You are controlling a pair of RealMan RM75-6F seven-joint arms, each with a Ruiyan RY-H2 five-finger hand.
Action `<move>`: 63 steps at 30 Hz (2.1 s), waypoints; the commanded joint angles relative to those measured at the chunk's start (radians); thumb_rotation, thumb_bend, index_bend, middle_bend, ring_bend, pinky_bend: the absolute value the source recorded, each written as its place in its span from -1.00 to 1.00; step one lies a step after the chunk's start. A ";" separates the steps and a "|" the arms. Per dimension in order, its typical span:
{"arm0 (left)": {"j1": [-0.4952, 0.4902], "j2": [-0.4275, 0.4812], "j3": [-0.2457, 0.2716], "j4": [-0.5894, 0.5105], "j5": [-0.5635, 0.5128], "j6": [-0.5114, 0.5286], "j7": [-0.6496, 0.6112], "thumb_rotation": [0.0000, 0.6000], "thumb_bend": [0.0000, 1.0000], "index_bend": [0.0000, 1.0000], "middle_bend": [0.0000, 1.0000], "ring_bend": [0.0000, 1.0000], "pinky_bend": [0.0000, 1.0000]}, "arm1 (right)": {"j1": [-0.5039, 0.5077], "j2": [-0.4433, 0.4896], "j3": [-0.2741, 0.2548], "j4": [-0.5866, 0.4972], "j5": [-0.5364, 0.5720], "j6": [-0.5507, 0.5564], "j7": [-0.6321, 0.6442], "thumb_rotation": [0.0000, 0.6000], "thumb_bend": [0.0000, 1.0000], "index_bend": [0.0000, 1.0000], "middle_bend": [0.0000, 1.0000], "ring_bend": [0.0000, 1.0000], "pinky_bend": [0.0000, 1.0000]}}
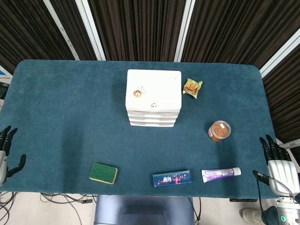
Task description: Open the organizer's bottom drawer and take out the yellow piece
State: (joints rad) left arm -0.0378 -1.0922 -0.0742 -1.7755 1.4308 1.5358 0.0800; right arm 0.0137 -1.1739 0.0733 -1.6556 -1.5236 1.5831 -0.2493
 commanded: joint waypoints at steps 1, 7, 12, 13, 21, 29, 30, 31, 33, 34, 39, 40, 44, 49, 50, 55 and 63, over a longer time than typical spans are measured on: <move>0.001 0.003 -0.001 -0.005 -0.003 0.000 -0.005 1.00 -0.20 -1.00 -1.00 -1.00 -1.00 | 0.000 0.000 0.000 -0.001 0.001 -0.001 0.000 1.00 -0.95 -0.90 -1.00 -0.67 -0.56; 0.002 0.004 -0.001 -0.003 -0.004 0.001 -0.005 1.00 -0.20 -1.00 -1.00 -1.00 -1.00 | 0.002 0.000 0.000 -0.001 0.006 -0.010 0.000 1.00 -0.95 -0.90 -0.99 -0.67 -0.56; 0.003 0.003 -0.005 -0.003 -0.005 0.007 -0.013 1.00 -0.20 -1.00 -1.00 -1.00 -1.00 | 0.005 0.006 -0.002 -0.009 0.014 -0.024 0.000 1.00 -0.95 -0.90 -0.99 -0.66 -0.56; 0.003 0.002 -0.006 -0.003 -0.005 0.008 -0.013 1.00 -0.20 -1.00 -1.00 -1.00 -1.00 | 0.005 0.006 -0.003 -0.009 0.014 -0.024 0.000 1.00 -0.95 -0.90 -0.99 -0.66 -0.56; 0.003 0.001 -0.004 -0.004 -0.003 0.006 -0.013 1.00 -0.20 -1.00 -1.00 -1.00 -1.00 | 0.003 0.010 -0.002 -0.015 0.014 -0.019 0.007 1.00 -0.95 -0.90 -0.99 -0.66 -0.56; 0.004 0.003 0.004 -0.011 0.015 0.009 -0.008 1.00 -0.20 -1.00 -1.00 -1.00 -1.00 | 0.007 0.006 -0.014 -0.022 -0.002 -0.030 0.002 1.00 -0.95 -0.90 -0.99 -0.66 -0.56; 0.004 0.001 0.004 -0.010 0.019 0.013 -0.006 1.00 -0.20 -1.00 -1.00 -1.00 -1.00 | 0.008 0.005 -0.016 -0.026 -0.006 -0.033 0.005 1.00 -0.95 -0.90 -0.99 -0.65 -0.56; 0.004 0.000 0.003 -0.011 0.020 0.015 -0.008 1.00 -0.20 -1.00 -1.00 -1.00 -1.00 | 0.014 0.002 -0.029 -0.042 -0.015 -0.054 0.033 1.00 -0.95 -0.90 -0.99 -0.65 -0.56; 0.005 0.001 0.000 -0.012 0.018 0.018 -0.010 1.00 -0.20 -1.00 -1.00 -1.00 -1.00 | 0.021 0.005 -0.038 -0.060 -0.023 -0.073 0.081 1.00 -0.95 -0.89 -0.93 -0.58 -0.53; 0.006 0.003 -0.003 -0.013 0.015 0.021 -0.014 1.00 -0.20 -1.00 -1.00 -1.00 -1.00 | 0.027 0.002 -0.042 -0.075 -0.034 -0.081 0.136 1.00 -0.94 -0.87 -0.86 -0.54 -0.49; 0.008 0.008 -0.009 -0.015 0.004 0.023 -0.031 1.00 -0.20 -1.00 -1.00 -1.00 -1.00 | 0.056 -0.027 -0.048 -0.085 -0.047 -0.126 0.369 1.00 -0.76 -0.68 -0.29 -0.02 0.10; 0.008 0.009 -0.010 -0.014 0.002 0.022 -0.034 1.00 -0.20 -1.00 -1.00 -1.00 -1.00 | 0.064 -0.024 -0.047 -0.092 -0.040 -0.144 0.391 1.00 -0.73 -0.68 -0.22 0.07 0.17; 0.007 0.011 -0.015 -0.009 -0.011 0.016 -0.048 1.00 -0.20 -1.00 -1.00 -1.00 -1.00 | 0.126 -0.003 -0.043 -0.151 -0.019 -0.261 0.551 1.00 -0.59 -0.69 0.32 0.58 0.53; 0.003 0.013 -0.020 -0.002 -0.034 -0.003 -0.064 1.00 -0.20 -1.00 -1.00 -1.00 -1.00 | 0.233 0.013 -0.024 -0.190 0.017 -0.445 0.767 1.00 -0.42 -0.79 0.67 0.90 0.81; 0.002 0.012 -0.020 -0.002 -0.034 -0.004 -0.064 1.00 -0.20 -1.00 -1.00 -1.00 -1.00 | 0.251 0.004 -0.016 -0.184 0.026 -0.469 0.777 1.00 -0.39 -0.84 0.72 0.92 0.84; 0.002 0.012 -0.020 -0.005 -0.034 -0.004 -0.063 1.00 -0.20 -1.00 -1.00 -1.00 -1.00 | 0.331 -0.138 0.053 -0.143 0.152 -0.544 0.698 1.00 -0.16 -0.93 0.87 1.00 0.92; 0.004 0.011 -0.020 0.000 -0.039 -0.001 -0.054 1.00 -0.20 -1.00 -1.00 -1.00 -1.00 | 0.418 -0.300 0.118 -0.113 0.305 -0.641 0.692 1.00 0.08 -0.93 1.00 1.00 0.98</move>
State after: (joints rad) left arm -0.0332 -1.0806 -0.0958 -1.7774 1.3915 1.5358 0.0230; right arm 0.3979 -1.4219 0.1645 -1.7805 -1.2686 0.9840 0.4400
